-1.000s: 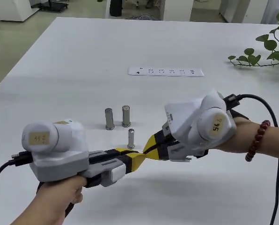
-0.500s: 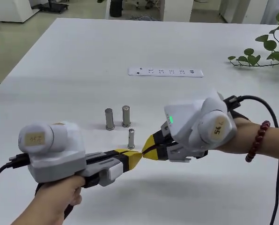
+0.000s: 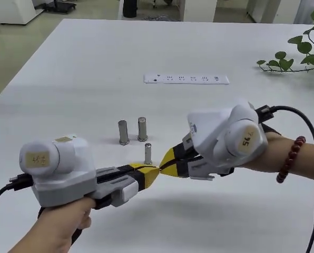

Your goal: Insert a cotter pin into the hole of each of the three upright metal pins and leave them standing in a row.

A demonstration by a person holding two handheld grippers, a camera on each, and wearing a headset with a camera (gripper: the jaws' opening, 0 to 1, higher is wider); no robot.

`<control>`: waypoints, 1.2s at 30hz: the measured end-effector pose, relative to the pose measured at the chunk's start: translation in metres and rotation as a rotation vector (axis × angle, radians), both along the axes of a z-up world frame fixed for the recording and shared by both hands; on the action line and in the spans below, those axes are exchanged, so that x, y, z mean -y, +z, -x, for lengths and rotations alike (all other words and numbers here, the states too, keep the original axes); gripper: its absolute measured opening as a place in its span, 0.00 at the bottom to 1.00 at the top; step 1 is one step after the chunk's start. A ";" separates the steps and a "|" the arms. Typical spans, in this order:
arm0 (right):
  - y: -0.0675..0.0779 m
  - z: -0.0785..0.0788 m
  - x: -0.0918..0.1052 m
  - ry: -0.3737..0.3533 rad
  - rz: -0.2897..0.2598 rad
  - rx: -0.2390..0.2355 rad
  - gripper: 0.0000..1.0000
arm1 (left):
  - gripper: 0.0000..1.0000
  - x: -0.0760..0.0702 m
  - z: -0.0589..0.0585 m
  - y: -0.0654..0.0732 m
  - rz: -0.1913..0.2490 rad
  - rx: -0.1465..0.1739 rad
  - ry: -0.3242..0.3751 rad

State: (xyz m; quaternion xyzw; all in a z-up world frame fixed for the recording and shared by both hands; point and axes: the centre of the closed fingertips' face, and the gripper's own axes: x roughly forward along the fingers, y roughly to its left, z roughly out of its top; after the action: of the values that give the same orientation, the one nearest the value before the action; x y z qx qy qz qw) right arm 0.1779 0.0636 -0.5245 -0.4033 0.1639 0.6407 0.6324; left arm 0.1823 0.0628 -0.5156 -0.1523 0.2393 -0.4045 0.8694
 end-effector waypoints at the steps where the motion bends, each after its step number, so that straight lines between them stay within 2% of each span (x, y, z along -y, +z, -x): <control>1: 0.000 0.000 0.000 -0.008 -0.007 -0.011 0.00 | 0.00 0.000 0.000 0.000 0.000 0.001 -0.002; 5: -0.002 -0.003 0.002 -0.047 -0.018 -0.054 0.00 | 0.00 0.000 0.000 0.000 -0.012 0.016 -0.020; 8: -0.004 -0.002 0.004 -0.097 -0.044 -0.130 0.01 | 0.00 -0.002 0.000 0.000 -0.030 0.038 -0.031; 9: -0.003 -0.002 0.004 -0.103 -0.054 -0.138 0.01 | 0.00 -0.003 0.000 0.000 -0.040 0.047 -0.039; 12: -0.003 0.000 0.004 -0.151 -0.086 -0.224 0.03 | 0.00 -0.004 0.002 -0.001 -0.060 0.068 -0.063; 17: -0.002 0.001 0.005 -0.202 -0.136 -0.342 0.05 | 0.00 -0.003 0.006 -0.002 -0.087 0.106 -0.112; 19: -0.001 0.003 0.005 -0.214 -0.160 -0.385 0.05 | 0.00 -0.003 0.006 -0.001 -0.090 0.117 -0.122; 23: 0.001 0.006 0.005 -0.236 -0.202 -0.467 0.05 | 0.00 -0.001 0.009 0.005 -0.069 0.144 -0.147; 28: 0.003 0.011 0.004 -0.240 -0.232 -0.516 0.05 | 0.00 0.001 0.012 0.009 -0.048 0.156 -0.170; 30: 0.003 0.013 0.006 -0.237 -0.248 -0.551 0.04 | 0.00 0.002 0.014 0.010 -0.040 0.157 -0.178; 36: 0.006 0.019 0.006 -0.235 -0.272 -0.585 0.01 | 0.00 0.004 0.019 0.012 -0.021 0.158 -0.201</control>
State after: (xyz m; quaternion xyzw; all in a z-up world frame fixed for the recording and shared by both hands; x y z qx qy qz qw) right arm 0.1589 0.0578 -0.5185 -0.0926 0.2966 0.6681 0.6761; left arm 0.1636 0.0589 -0.5032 -0.0862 0.1881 -0.4977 0.8423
